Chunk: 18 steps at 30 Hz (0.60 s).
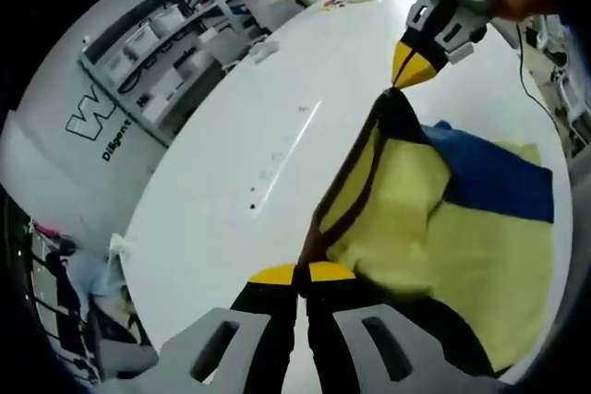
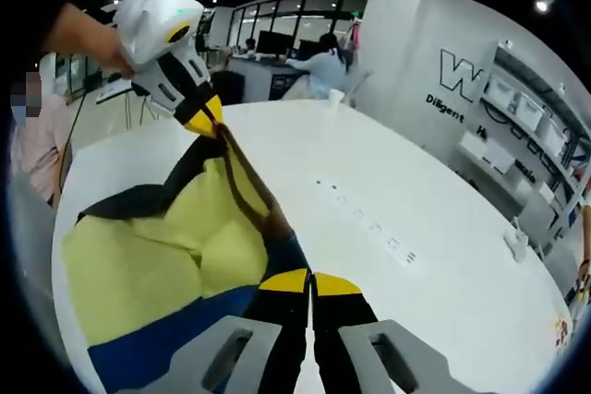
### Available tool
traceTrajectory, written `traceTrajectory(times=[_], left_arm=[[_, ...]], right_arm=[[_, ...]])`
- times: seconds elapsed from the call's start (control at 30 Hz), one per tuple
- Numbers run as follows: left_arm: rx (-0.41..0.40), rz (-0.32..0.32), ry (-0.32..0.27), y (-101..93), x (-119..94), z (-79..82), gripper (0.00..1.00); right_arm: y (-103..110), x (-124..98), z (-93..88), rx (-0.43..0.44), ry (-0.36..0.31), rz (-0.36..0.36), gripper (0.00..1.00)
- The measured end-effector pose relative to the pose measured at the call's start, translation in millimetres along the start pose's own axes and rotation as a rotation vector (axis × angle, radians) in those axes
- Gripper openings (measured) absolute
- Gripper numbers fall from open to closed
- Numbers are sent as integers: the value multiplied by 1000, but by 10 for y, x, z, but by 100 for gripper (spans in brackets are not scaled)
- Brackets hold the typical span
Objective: Fold the garment on the visible template until the final outline fits inside the template.
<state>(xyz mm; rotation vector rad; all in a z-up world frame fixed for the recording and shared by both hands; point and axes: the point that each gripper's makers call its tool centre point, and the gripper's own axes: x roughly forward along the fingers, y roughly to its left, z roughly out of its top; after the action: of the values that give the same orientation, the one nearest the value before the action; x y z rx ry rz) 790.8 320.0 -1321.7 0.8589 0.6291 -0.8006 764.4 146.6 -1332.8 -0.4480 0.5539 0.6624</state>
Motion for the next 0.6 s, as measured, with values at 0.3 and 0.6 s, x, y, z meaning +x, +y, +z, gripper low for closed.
traceTrajectory(times=[0.3, 0.6], left_arm=[[-77, 30, 58, 98, 169, -123, 6], [-90, 52, 122, 135, 315, -250, 6]], right_arm=[[-72, 215, 61, 90, -54, 8, 0], [-119, 382, 107, 106, -75, 9, 0]])
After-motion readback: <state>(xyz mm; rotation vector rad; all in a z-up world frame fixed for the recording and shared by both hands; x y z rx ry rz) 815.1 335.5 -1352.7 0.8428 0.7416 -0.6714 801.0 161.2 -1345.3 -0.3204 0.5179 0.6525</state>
